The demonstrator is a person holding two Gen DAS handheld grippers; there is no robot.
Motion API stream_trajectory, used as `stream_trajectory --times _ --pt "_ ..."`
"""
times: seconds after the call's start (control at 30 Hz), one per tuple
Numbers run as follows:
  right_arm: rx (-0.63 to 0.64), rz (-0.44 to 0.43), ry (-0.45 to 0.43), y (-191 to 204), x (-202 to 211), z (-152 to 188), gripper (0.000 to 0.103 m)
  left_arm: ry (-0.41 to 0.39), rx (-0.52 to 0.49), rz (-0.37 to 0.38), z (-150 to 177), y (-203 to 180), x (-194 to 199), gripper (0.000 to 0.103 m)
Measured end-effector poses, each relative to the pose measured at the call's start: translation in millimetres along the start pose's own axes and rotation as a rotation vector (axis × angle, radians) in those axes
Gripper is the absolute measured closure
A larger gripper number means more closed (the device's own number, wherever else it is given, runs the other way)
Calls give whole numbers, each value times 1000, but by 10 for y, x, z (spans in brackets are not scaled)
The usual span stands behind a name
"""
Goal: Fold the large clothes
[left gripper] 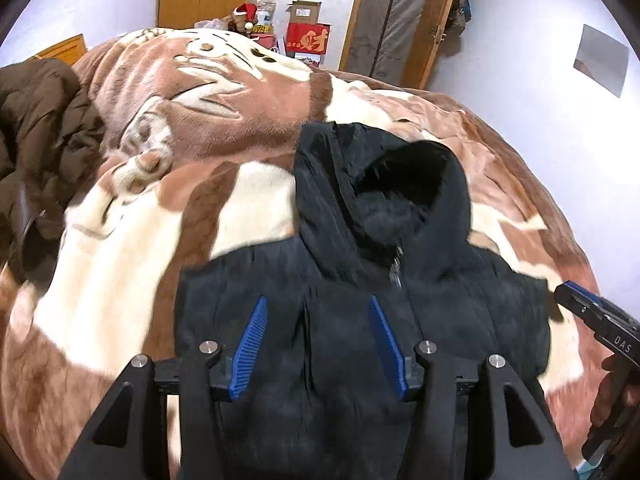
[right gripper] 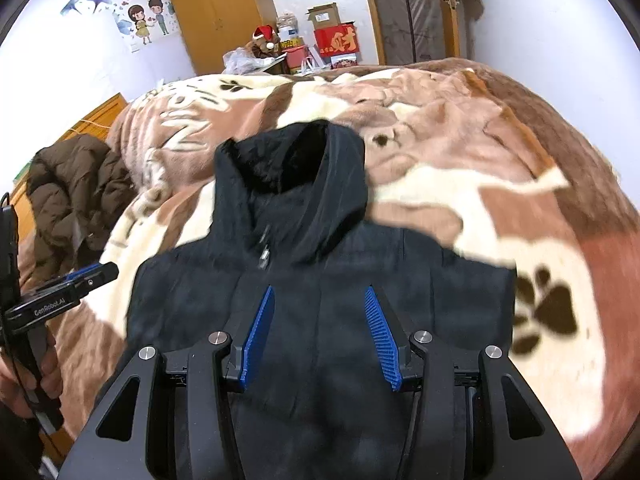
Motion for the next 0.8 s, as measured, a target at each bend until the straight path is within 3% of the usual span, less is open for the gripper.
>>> stream_trajectory --times 0.23,0.43,0.63,0.67,0.7,0.73,0.77,0.8 --pt "-34 -11 41 -171 -778 -444 55 48 47 29 -468 22 -817 41" --pt "-18 -4 70 -222 -1337 -672 55 87 50 2 -699 -32 -1501 39" --pt "-7 49 91 -260 -1745 -871 55 70 80 3 -874 -111 -1877 40" --pt "-2 62 104 -270 -1811 -884 55 60 80 8 -907 -135 -1906 51" --pt "-2 72 113 -287 -1859 -896 56 54 78 14 -943 -154 -1931 77" --pt "-11 74 118 -305 -1879 -898 80 66 73 19 -963 -186 -1968 90" --pt "-19 69 127 -311 -1883 -896 95 75 70 21 -979 -199 -1993 98" --pt "-18 69 121 -299 -1864 -896 96 63 61 15 -991 -217 -1968 99"
Point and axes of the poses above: each gripper's, at about its wrist camera, not at the fingertips, and x roughly against the way its jaws point, y to its left, z to its underside, the point moved 4 cm from there along -x, roughly the way its jaws point, and after that the axes turned 6 degrees about -y, right-handed, at the moved point
